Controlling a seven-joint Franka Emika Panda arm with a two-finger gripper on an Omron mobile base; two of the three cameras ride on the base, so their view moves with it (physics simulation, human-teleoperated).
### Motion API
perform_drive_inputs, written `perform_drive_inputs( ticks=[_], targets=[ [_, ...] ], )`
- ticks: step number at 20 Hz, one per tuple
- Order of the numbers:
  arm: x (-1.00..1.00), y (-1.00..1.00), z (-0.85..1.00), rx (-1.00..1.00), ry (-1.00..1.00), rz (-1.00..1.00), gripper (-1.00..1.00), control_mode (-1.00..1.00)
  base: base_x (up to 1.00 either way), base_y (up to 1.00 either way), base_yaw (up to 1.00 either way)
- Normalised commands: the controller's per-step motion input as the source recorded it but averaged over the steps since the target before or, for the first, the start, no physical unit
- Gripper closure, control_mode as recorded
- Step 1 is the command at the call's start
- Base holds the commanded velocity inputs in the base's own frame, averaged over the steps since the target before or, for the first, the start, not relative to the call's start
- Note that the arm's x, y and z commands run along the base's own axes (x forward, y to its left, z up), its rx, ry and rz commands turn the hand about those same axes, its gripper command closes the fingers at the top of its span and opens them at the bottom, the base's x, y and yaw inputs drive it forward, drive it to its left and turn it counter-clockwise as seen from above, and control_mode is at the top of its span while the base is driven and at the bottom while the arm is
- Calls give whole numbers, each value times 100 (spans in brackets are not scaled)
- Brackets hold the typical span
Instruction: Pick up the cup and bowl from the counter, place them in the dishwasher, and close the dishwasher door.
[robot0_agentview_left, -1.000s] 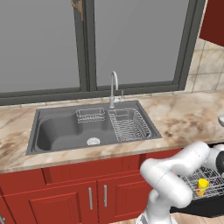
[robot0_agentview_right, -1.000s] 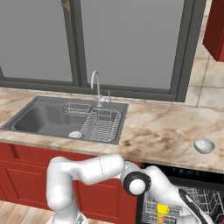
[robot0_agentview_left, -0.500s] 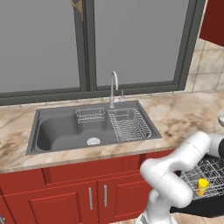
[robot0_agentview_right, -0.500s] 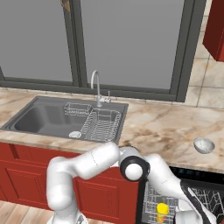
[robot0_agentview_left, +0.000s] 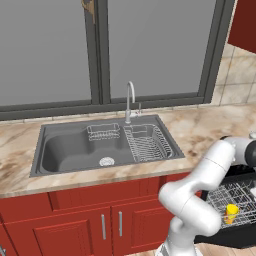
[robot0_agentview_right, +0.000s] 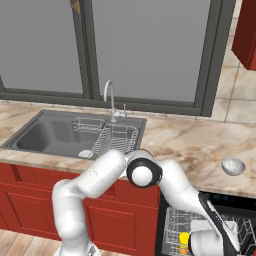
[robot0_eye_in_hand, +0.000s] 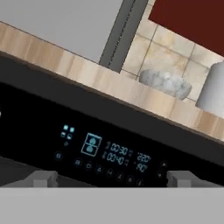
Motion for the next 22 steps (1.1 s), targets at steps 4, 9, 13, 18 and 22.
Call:
perform_drive_inputs(
  ticks=[4, 9, 13, 18, 22],
  targets=[
    [-1, 28, 91, -53, 0, 17, -100, -100, 0, 0, 0],
    [-3, 16, 96, -51, 0, 17, -100, -100, 0, 0, 0],
    [0, 6, 65, -66, 4, 20, -100, -100, 0, 0, 0],
    [0, 19, 34, -76, 10, 22, -100, -100, 0, 0, 0],
    [0, 20, 22, -76, 15, 21, -100, -100, 0, 0, 0]
  ],
)
